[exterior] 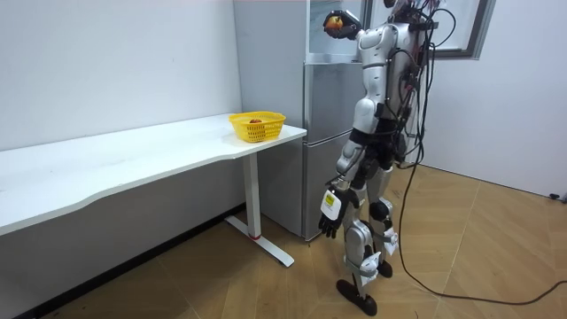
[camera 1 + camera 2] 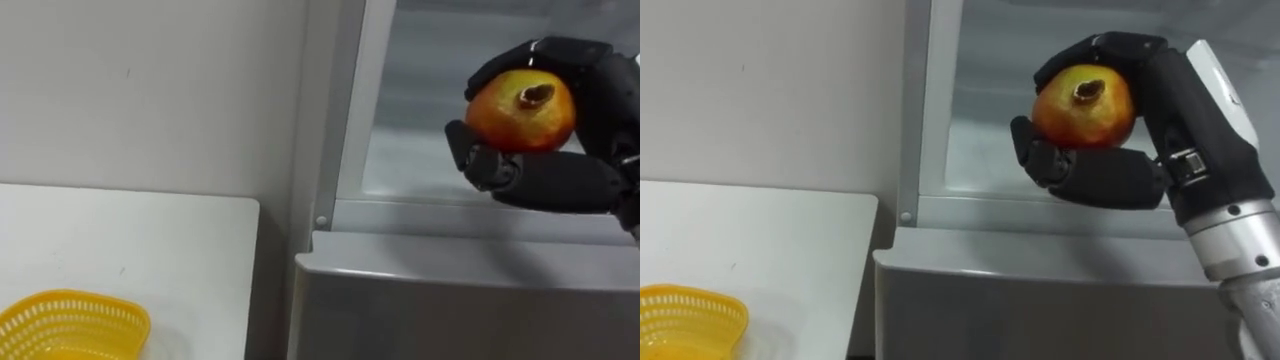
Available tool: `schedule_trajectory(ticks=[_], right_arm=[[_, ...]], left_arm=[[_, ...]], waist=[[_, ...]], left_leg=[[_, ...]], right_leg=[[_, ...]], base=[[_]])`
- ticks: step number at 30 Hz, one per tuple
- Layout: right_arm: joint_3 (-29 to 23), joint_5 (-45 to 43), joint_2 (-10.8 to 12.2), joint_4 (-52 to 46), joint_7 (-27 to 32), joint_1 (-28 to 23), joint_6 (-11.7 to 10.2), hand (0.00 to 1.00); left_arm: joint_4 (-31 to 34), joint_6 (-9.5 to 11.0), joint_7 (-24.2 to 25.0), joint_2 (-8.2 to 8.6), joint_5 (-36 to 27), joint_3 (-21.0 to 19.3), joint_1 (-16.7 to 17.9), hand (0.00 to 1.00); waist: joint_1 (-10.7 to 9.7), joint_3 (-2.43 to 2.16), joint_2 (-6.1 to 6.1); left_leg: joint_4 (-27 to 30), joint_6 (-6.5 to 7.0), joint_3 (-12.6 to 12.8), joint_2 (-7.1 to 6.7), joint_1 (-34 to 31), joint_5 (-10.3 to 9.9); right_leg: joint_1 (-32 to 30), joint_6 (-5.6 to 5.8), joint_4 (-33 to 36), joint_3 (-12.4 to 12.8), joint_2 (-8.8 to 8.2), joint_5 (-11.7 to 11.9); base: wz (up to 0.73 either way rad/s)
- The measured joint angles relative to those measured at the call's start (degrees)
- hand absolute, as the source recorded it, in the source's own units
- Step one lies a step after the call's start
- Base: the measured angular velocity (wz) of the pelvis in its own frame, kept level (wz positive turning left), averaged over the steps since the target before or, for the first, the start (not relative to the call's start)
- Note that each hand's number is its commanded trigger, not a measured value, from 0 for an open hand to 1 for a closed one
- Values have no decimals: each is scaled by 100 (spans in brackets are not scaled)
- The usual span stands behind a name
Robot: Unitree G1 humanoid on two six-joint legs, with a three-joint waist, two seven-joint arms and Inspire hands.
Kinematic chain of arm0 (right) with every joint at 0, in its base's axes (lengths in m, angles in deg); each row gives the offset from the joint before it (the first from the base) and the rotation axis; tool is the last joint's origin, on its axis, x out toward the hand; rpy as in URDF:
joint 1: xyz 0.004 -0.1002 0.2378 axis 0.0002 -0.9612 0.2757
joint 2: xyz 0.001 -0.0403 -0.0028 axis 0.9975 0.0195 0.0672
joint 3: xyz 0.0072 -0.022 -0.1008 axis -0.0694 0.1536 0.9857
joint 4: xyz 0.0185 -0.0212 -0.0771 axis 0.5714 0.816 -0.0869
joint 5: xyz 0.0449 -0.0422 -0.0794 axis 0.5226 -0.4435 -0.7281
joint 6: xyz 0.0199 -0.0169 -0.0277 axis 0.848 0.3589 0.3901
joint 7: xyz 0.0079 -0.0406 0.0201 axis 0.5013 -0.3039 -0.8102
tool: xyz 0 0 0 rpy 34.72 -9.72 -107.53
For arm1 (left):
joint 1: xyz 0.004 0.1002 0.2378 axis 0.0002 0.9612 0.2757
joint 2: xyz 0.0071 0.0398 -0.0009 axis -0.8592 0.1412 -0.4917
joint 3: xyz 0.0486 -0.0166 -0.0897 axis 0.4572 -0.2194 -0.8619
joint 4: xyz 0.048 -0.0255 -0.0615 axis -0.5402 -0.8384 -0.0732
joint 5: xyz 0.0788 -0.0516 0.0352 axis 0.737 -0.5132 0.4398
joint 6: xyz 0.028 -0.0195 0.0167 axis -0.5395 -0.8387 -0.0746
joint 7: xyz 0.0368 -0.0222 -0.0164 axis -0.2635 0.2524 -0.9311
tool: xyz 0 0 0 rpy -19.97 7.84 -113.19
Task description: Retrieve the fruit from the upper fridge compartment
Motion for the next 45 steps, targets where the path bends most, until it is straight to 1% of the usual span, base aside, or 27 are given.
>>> schedule_trajectory(ticks=[1, 2, 3, 6, 8, 10, 11, 12, 14, 15, 16, 18, 20, 22, 23, 25, 27, 29, 30, 32, 33, 34, 36, 38, 40, 42, 45], right_arm=[[0, -73, 91, -70, -18, -8, -1, 100], [0, -87, 131, -104, -17, -8, 0, 100], [-2, -112, 166, -151, -23, -8, 0, 100], [-1, -104, 175, -179, -119, -7, -2, 100], [0, -38, 225, -231, -230, -8, 5, 100], [12, -33, 362, -447, -416, -7, -7, 100], [23, -34, 384, -475, -459, -7, -23, 100], [56, -35, 419, -494, -544, -7, -59, 100], [112, -35, 453, -507, -659, -6, -62, 100], [174, -36, 510, -508, -736, -6, -62, 100], [276, -39, 604, -508, -802, -6, -65, 100], [473, -40, 662, -507, -973, -6, -69, 100], [603, -77, 726, -529, -1209, -4, -69, 100], [770, -297, 900, -627, -1448, 38, -69, 100], [827, -326, 933, -648, -1487, 49, -69, 100], [976, -408, 1043, -767, -1673, 54, -45, 100], [1094, -411, 1061, -879, -1782, 92, -40, 100], [1252, -443, 1068, -919, -1878, 250, -33, 100], [1336, -525, 1073, -992, -1919, 344, -30, 100], [1423, -574, 1080, -1071, -1994, 521, -31, 100], [1512, -614, 1099, -1071, -2045, 662, -30, 100], [1594, -623, 1130, -1073, -2084, 748, -29, 100], [1728, -622, 1214, -1073, -2123, 828, -30, 100], [1853, -622, 1265, -1056, -2170, 970, -31, 100], [2039, -800, 1449, -996, -2200, 1214, -31, 100], [2114, -987, 1543, -988, -2200, 1321, -37, 100], [2246, -1088, 1575, -974, -2204, 1418, -40, 100]], left_arm=[[-13, 0, 5, 4, 0, 1, 2, 0], [-15, 0, 8, 5, 0, 1, 1, 0], [-15, 2, 12, 5, -5, 3, -5, 0], [-13, 20, 59, 5, -2, 7, -7, 0], [-4, 22, 104, 12, 25, 15, -10, 0], [-4, 22, 152, 14, 32, 22, -44, 0], [-4, 22, 152, 14, 33, 25, -54, 0], [-4, 25, 151, 14, 33, 28, -75, 0], [-7, 39, 145, 13, 32, 44, -112, 0], [-12, 56, 137, 14, 31, 77, -118, 0], [-39, 77, 132, 14, 28, 183, -126, 0], [-65, 104, 155, 23, 29, 299, -155, 0], [-137, 147, 183, 61, 32, 290, -212, 0], [-174, 158, 253, 78, 29, 301, -250, 0], [-174, 157, 265, 87, 27, 302, -259, 0], [-170, 157, 290, 111, 10, 303, -309, 0], [-169, 157, 298, 114, -8, 305, -353, 0], [-159, 156, 300, 113, 1, 316, -353, 0], [-157, 156, 310, 105, 21, 315, -377, 0], [-163, 155, 347, 90, 26, 304, -390, 0], [-163, 155, 383, 80, 26, 305, -407, 0], [-162, 154, 408, 72, 10, 304, -412, 0], [-165, 158, 408, 66, -21, 304, -400, 0], [-176, 158, 396, 65, -22, 304, -396, 0], [-246, 164, 394, 65, -20, 305, -390, 0], [-272, 163, 400, 59, -19, 303, -389, 0], [-272, 160, 432, 49, -20, 270, -394, 0]], waist=[[1, -4, -8], [-1, -5, -8], [-3, 1, 0], [15, -3, -5], [22, -2, -3], [33, 1, 5], [49, 2, 7], [83, 0, 12], [153, 0, 13], [164, 0, 13], [211, 2, 15], [256, 8, 23], [318, 11, 26], [426, 11, 19], [457, 11, 19], [538, -2, -8], [639, 4, -30], [714, 3, -44], [753, -3, -66], [781, 11, -117], [803, 3, -153], [916, 2, -176], [1004, 2, -215], [1097, 13, -254], [1167, 32, -291], [1241, 47, -319], [1406, 65, -365]], left_leg=[[-7, 1, 15, 1, 6, 0], [-10, 1, 19, 1, 7, 0], [-15, 1, 37, 2, 7, -1], [-26, 1, 37, 4, 5, -1], [-22, 1, 34, 4, -6, -1], [-4, 1, 26, 5, -60, -1], [-4, 1, 26, 5, -61, -1], [-3, 1, 26, 5, -59, -1], [-4, 1, 26, 5, -56, -1], [-5, 1, 24, 5, -47, -1], [-6, 1, 22, 5, -40, -1], [-5, 1, 23, 6, -40, -1], [-6, 1, -4, 4, -52, -1], [-18, 0, -22, 6, -94, -2], [-18, 0, -26, 5, -102, -2], [-7, -1, -87, -6, -172, -1], [17, -1, -89, -7, -208, -1], [21, -1, -113, -9, -227, -1], [28, -1, -156, -12, -253, -1], [69, -2, -241, -18, -309, -1], [68, -4, -263, -17, -315, 1], [69, -4, -264, -12, -306, 1], [72, -4, -277, -13, -298, 1], [71, -4, -279, -16, -297, 1], [70, -4, -370, -21, -299, 1], [75, -5, -431, -25, -300, 1], [81, -15, -509, -29, -313, 4]], right_leg=[[-1, 0, 3, 4, 1, 0], [-5, 0, 4, 5, 1, 0], [-15, 0, 11, 10, 1, 0], [-22, 0, 15, 5, 1, 0], [-31, 0, 14, -4, 0, 0], [-79, -4, 15, -12, 0, 3], [-81, -5, 15, -10, 0, 3], [-81, -5, 15, -10, 0, 3], [-79, -5, 18, -10, 0, 3], [-70, -5, 21, -10, 0, 4], [-62, -6, 22, -13, 1, 4], [-65, -8, 24, -14, 1, 6], [-65, -8, 29, -30, 0, 6], [-90, -9, 29, -43, 1, 7], [-98, -10, 29, -46, 1, 7], [-143, -10, 30, -91, -11, 7], [-168, -11, 30, -99, -13, 8], [-171, -11, 27, -128, -17, 8], [-172, -11, 23, -167, -21, 7], [-174, -10, 22, -209, -23, 7], [-173, -10, 21, -239, -25, 7], [-167, -10, 22, -274, -27, 7], [-155, -10, 25, -362, -40, 7], [-156, -10, 27, -375, -45, 7], [-121, -10, 23, -428, -50, 7], [-82, -10, 15, -514, -56, 7], [-66, -9, 15, -640, -64, 6]], base=[[-10], [-6], [-4], [-1], [0], [0], [0], [0], [0], [0], [0], [0], [5], [5], [0], [10], [6], [8], [18], [21], [10], [4], [0], [0], [13], [23], [17]])
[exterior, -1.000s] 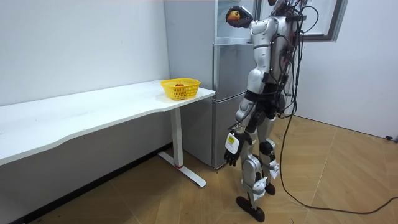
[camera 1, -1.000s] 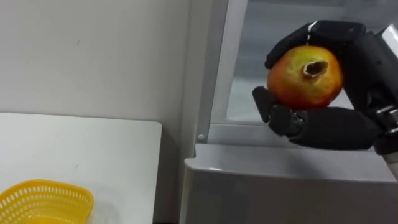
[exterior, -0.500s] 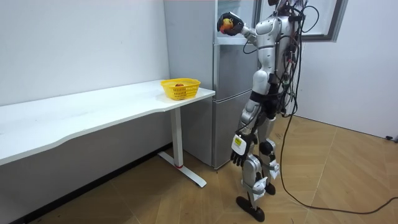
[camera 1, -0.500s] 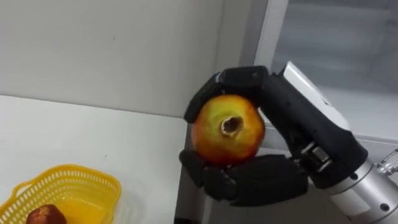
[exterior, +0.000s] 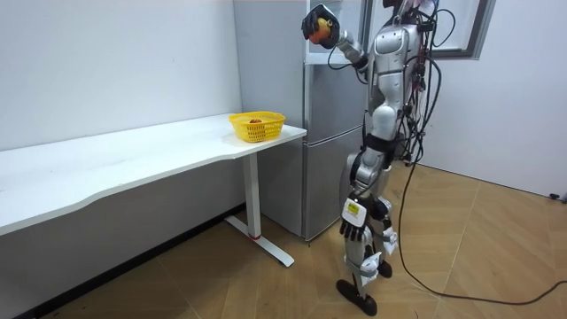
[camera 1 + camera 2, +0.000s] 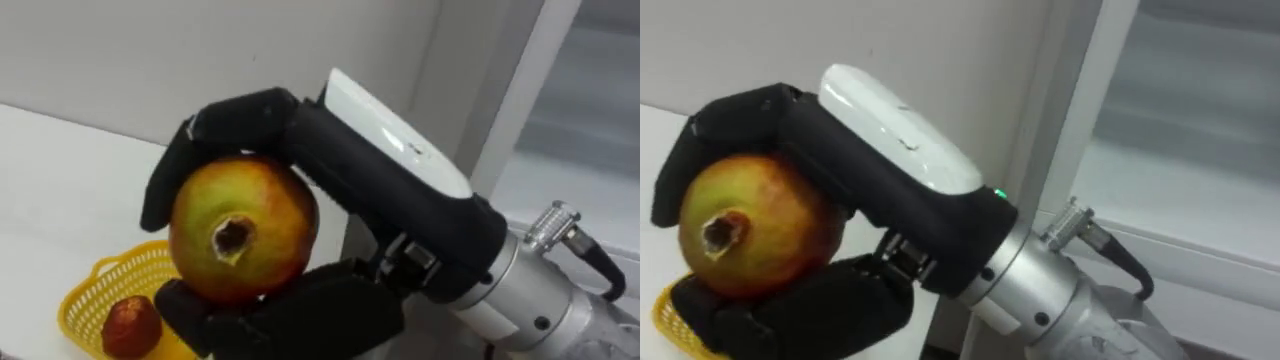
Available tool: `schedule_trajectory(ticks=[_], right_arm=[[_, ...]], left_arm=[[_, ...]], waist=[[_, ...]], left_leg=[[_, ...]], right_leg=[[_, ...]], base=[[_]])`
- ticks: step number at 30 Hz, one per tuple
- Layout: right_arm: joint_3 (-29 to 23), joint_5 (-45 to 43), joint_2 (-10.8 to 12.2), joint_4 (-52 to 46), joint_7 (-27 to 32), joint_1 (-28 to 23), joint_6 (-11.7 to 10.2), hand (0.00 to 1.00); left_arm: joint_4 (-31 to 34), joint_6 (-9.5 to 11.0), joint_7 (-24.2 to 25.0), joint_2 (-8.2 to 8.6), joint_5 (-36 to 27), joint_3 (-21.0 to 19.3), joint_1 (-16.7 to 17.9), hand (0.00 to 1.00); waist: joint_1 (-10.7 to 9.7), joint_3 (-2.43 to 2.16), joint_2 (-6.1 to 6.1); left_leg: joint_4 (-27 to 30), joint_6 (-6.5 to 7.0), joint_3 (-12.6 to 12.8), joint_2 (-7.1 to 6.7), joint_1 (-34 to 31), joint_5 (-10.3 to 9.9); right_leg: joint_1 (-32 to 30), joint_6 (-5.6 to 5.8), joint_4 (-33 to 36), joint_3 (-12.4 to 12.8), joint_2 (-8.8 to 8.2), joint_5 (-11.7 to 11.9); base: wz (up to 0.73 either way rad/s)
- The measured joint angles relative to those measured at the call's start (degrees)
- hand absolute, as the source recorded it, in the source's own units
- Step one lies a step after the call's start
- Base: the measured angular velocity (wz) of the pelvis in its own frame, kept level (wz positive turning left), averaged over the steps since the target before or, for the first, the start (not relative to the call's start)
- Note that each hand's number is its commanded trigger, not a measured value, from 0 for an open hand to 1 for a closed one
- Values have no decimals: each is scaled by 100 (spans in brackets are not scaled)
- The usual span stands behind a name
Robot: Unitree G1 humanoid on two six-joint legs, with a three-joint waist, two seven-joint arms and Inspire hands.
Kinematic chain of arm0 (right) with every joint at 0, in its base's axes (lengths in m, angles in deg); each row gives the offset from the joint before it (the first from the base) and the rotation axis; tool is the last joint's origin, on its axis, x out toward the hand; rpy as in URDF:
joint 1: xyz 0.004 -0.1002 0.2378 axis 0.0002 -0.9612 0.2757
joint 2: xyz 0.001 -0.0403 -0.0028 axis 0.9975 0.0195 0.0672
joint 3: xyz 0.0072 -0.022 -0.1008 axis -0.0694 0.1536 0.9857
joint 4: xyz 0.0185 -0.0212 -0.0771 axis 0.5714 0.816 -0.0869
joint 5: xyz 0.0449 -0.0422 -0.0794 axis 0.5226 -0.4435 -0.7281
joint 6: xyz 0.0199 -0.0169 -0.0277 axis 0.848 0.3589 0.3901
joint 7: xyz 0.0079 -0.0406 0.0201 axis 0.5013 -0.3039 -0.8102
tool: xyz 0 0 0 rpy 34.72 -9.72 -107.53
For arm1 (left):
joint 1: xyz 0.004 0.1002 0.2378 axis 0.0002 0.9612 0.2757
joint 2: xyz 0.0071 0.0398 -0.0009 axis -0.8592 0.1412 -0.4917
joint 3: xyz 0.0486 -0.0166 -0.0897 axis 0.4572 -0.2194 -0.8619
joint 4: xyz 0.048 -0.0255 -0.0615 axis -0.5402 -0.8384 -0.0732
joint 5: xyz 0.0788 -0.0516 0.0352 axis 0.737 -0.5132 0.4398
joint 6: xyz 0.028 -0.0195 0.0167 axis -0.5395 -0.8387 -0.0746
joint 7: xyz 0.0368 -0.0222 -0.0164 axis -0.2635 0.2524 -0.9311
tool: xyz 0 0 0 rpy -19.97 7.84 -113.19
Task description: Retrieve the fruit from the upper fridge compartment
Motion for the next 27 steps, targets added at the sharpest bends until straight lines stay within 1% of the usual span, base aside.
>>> schedule_trajectory(ticks=[1, 2, 3, 4, 5, 6, 7, 8, 10, 11, 12, 13, 15, 16, 17, 19, 21, 22, 23, 25, 27], right_arm=[[69, -73, -4, 6, -4, 0, 1, 100], [120, -87, -4, 22, -2, 0, 0, 100], [228, -87, -5, 93, -2, 0, -8, 100], [330, -122, -5, 206, -1, 0, -5, 100], [376, -181, -7, 268, -1, -1, -4, 100], [444, -356, -4, 414, -1, 0, -2, 100], [481, -488, -6, 573, -1, 0, 4, 100], [485, -536, -5, 653, -1, 1, 8, 100], [484, -530, -7, 1078, 22, 103, 16, 100], [484, -531, -19, 1170, 44, 134, 40, 100], [479, -531, -36, 1364, 112, 197, 62, 100], [479, -539, -39, 1547, 175, 237, 66, 100], [477, -612, -62, 1849, 296, 246, 69, 100], [476, -751, -64, 2057, 355, 250, 80, 100], [477, -807, -66, 2159, 391, 252, 85, 100], [483, -1148, -70, 2465, 504, 255, 133, 100], [488, -1292, -74, 2668, 601, 264, 149, 100], [509, -1292, -77, 2848, 683, 319, 153, 100], [540, -1293, -80, 2953, 714, 376, 166, 100], [582, -1407, -100, 3200, 794, 443, 247, 100], [619, -1454, -109, 3405, 841, 533, 251, 100]], left_arm=[[7, 0, 12, -15, -1, 6, 1, 0], [7, 0, 16, -24, 4, 15, 3, 0], [5, 0, 18, -37, 5, 15, 20, 0], [-1, 1, 15, -62, 5, 10, 24, 0], [1, 2, 13, -80, 6, 10, 21, 0], [15, 5, 9, -120, 6, 7, 19, 0], [22, 2, 8, -146, 6, -7, 12, 0], [26, 2, 9, -152, 5, -13, 12, 0], [-3, -9, 11, -167, 7, -12, 28, 0], [-12, -12, 11, -172, 7, -13, 30, 0], [-36, -15, 0, -172, 28, -26, 36, 0], [-67, -28, -12, -164, 47, -31, 46, 0], [-49, -73, -4, -163, 63, -32, 65, 0], [-23, -96, 8, -165, 68, -41, 109, 0], [-15, -105, 11, -168, 69, -48, 118, 0], [12, -161, 23, -169, 69, -48, 142, 0], [11, -186, 21, -181, 68, -39, 148, 0], [12, -190, 16, -210, 69, -38, 147, 0], [13, -191, 14, -224, 68, -37, 145, 0], [60, -234, 14, -267, 71, -43, 162, 0], [85, -281, 14, -298, 72, -50, 190, 0]], waist=[[37, 7, -14], [52, 13, -25], [112, 22, -42], [160, 29, -74], [157, 31, -98], [196, 38, -157], [277, 47, -202], [308, 46, -223], [412, 49, -310], [441, 52, -329], [490, 65, -371], [531, 68, -404], [585, 63, -457], [607, 58, -493], [625, 56, -519], [748, 76, -572], [791, 84, -605], [838, 96, -653], [854, 106, -674], [941, 106, -734], [971, 91, -767]], left_leg=[[21, -2, -62, -5, -31, 1], [20, -10, -91, -9, -40, 6], [20, -16, -126, -14, -45, 11], [30, -25, -220, -25, -73, 17], [32, -33, -255, -35, -93, 24], [33, -45, -321, -44, -115, 34], [50, -49, -366, -51, -138, 36], [69, -49, -383, -57, -157, 35], [142, -50, -510, -117, -243, 35], [162, -50, -529, -120, -265, 35], [204, -52, -588, -135, -299, 34], [220, -52, -662, -153, -313, 34], [253, -49, -750, -185, -318, 32], [266, -50, -832, -210, -327, 33], [266, -50, -852, -222, -329, 35], [306, -48, -907, -265, -342, 36], [335, -44, -962, -300, -368, 39], [335, -49, -985, -316, -394, 47], [336, -52, -986, -327, -401, 49], [350, -55, -1026, -358, -437, 65], [400, -51, -1068, -379, -485, 65]], right_leg=[[5, 0, 0, -56, -6, 0], [7, 1, 1, -63, -8, -1], [14, 6, 1, -60, -8, -4], [24, 17, -1, -91, -10, -11], [26, 24, 0, -131, -17, -16], [28, 43, 2, -181, -25, -34], [31, 44, 1, -185, -27, -48], [31, 46, 2, -205, -32, -55], [26, 38, 2, -347, -75, -102], [26, 38, 0, -362, -75, -103], [30, 37, -1, -404, -80, -105], [45, 38, 1, -461, -92, -106], [87, 51, -4, -513, -111, -118], [111, 63, 11, -594, -132, -126], [116, 78, 19, -618, -146, -140], [132, 82, 50, -631, -180, -179], [120, 93, 102, -643, -208, -213], [99, 87, 104, -655, -221, -236], [91, 63, 102, -655, -230, -258], [72, 53, 107, -675, -253, -305], [65, 62, 108, -687, -257, -318]], base=[[19], [20], [19], [23], [32], [31], [25], [24], [28], [24], [24], [26], [29], [29], [24], [13], [16], [12], [10], [10], [15]])
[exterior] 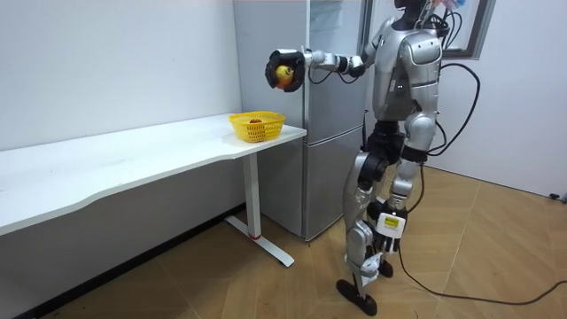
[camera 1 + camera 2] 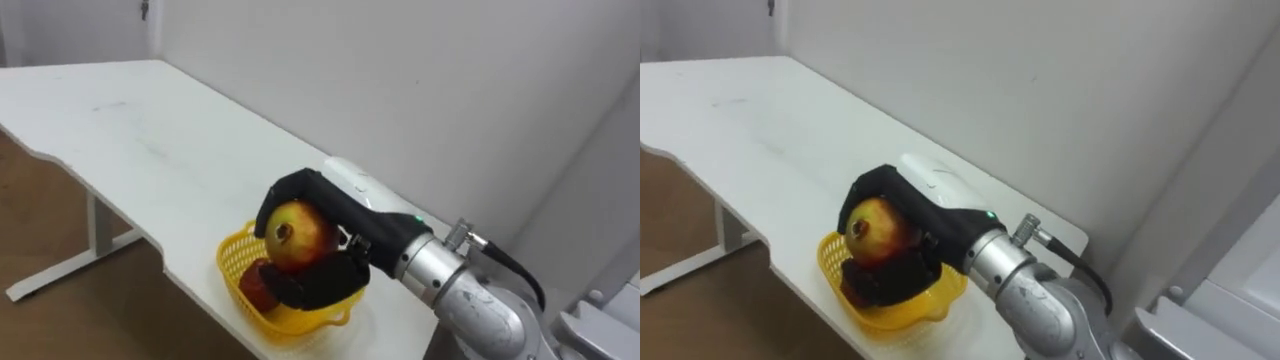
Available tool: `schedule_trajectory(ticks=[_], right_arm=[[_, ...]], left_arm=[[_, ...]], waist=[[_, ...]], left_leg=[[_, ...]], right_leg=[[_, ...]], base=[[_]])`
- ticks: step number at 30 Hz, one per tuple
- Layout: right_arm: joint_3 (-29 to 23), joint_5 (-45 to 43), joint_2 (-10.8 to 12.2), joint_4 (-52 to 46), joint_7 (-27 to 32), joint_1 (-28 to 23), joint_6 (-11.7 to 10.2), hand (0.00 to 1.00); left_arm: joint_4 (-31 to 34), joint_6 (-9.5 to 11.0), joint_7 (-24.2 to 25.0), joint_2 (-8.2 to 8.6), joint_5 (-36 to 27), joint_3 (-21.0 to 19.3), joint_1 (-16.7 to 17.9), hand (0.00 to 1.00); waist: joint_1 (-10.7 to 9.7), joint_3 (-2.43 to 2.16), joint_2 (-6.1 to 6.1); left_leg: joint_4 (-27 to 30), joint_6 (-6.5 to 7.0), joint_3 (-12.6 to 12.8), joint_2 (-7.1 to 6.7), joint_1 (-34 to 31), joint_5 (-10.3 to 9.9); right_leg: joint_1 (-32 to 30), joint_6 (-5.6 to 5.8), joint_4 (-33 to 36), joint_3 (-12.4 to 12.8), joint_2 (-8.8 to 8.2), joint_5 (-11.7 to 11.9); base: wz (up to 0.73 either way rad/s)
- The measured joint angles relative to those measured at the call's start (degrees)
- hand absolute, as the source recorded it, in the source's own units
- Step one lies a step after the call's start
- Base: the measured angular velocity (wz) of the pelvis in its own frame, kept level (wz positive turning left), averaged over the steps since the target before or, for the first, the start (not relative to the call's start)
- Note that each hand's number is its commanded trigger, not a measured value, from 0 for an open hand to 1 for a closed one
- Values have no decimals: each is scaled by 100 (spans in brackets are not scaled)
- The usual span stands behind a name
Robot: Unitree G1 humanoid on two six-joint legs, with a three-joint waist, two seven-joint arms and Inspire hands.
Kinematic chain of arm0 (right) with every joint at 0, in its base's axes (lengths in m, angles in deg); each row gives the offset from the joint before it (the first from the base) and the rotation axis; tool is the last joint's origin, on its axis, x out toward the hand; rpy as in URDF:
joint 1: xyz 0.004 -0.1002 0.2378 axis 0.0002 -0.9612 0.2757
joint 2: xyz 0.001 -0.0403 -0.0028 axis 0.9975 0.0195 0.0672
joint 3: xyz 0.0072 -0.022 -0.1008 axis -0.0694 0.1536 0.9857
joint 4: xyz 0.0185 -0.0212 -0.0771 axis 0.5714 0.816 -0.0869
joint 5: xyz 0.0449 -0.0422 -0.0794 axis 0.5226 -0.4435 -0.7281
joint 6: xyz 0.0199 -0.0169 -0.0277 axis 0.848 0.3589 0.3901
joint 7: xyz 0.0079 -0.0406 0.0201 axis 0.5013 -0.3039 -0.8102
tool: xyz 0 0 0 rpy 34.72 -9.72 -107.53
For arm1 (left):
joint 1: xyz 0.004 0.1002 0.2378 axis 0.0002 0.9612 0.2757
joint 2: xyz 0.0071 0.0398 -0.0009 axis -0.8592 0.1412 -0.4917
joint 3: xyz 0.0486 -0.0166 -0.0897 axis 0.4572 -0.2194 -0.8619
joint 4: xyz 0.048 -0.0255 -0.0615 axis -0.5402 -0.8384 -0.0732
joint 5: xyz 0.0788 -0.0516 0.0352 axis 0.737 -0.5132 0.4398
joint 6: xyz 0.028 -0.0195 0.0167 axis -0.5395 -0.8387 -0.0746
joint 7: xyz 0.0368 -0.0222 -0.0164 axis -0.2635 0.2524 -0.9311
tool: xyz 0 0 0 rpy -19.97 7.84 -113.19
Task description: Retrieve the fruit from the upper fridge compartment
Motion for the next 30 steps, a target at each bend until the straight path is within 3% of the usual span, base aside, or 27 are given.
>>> schedule_trajectory(ticks=[13, 17, 30], right_arm=[[259, 12, -44, 874, 231, 439, 140, 100], [275, 15, -56, 1147, 309, 513, 312, 100], [275, 447, -255, 1636, 803, 552, 303, 100]], left_arm=[[29, -182, -45, -55, -3, -104, 0, 0], [33, -239, -47, -106, -3, -103, -35, 0], [309, -235, -161, -255, 3, -34, -18, 0]], waist=[[198, -23, -100], [273, -15, -136], [161, 12, -160]], left_leg=[[11, 4, -141, -48, -42, 10], [10, 11, -146, -64, -47, 19], [25, 20, -233, -101, -156, 36]], right_leg=[[25, 11, -4, -115, -30, -7], [24, 17, -5, -111, -43, -11], [-19, 34, -12, -259, -75, -20]], base=[[5], [0], [5]])
